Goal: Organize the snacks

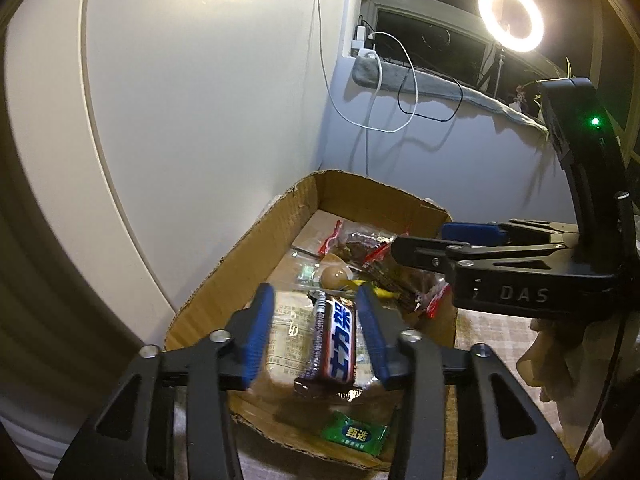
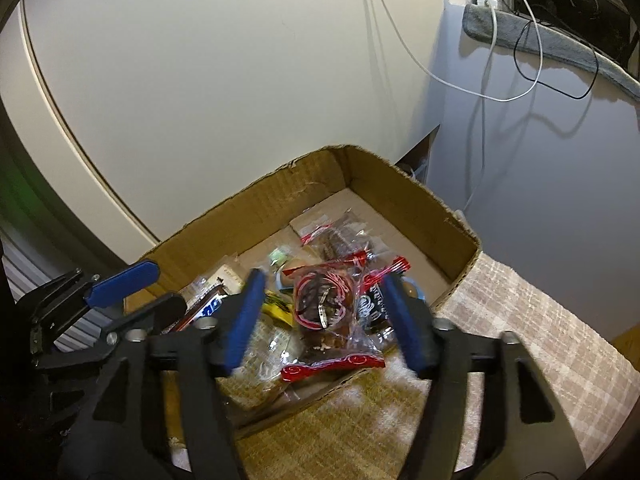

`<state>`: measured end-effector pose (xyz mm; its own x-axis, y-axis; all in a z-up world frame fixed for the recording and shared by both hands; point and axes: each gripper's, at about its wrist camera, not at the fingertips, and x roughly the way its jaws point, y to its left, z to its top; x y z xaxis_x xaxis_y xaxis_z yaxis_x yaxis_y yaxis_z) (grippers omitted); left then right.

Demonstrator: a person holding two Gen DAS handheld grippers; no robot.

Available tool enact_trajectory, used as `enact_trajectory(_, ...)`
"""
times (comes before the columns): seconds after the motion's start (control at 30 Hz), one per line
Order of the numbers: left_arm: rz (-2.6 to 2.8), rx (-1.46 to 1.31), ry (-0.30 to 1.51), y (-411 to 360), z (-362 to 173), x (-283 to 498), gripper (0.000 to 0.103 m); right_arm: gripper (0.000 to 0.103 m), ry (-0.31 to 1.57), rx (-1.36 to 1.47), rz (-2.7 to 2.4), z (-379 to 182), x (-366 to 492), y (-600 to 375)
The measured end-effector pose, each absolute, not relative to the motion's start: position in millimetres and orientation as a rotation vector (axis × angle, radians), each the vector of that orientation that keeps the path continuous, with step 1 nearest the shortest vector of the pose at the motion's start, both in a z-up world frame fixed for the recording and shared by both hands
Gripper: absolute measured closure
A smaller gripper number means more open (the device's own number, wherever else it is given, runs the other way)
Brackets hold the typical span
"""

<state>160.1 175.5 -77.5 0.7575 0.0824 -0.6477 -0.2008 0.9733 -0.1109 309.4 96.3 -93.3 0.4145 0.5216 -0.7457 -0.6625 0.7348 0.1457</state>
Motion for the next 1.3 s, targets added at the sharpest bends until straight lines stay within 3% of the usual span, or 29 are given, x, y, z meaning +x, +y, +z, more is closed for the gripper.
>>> enact_trajectory(0.07,0.157,-0.178,0.694,176,-78,160,0.041,0.028,0.853,-0.178,0.745,-91,310,94)
enact_trajectory(0.1,0.156,-0.176,0.694,176,-78,160,0.038,0.021,0.853,-0.179,0.745,-90,310,94)
enact_trajectory(0.17,0.155,-0.170,0.694,175,-78,161,0.036,0.014,0.844,-0.179,0.739,-89,310,92)
enact_trajectory(0.27,0.160,-0.166,0.697,174,-78,163,0.031,0.013,0.841,-0.174,0.734,-88,311,89)
enact_trajectory(1.3,0.180,-0.144,0.644,148,-53,123,0.030,0.013,0.725,-0.153,0.699,-58,254,38)
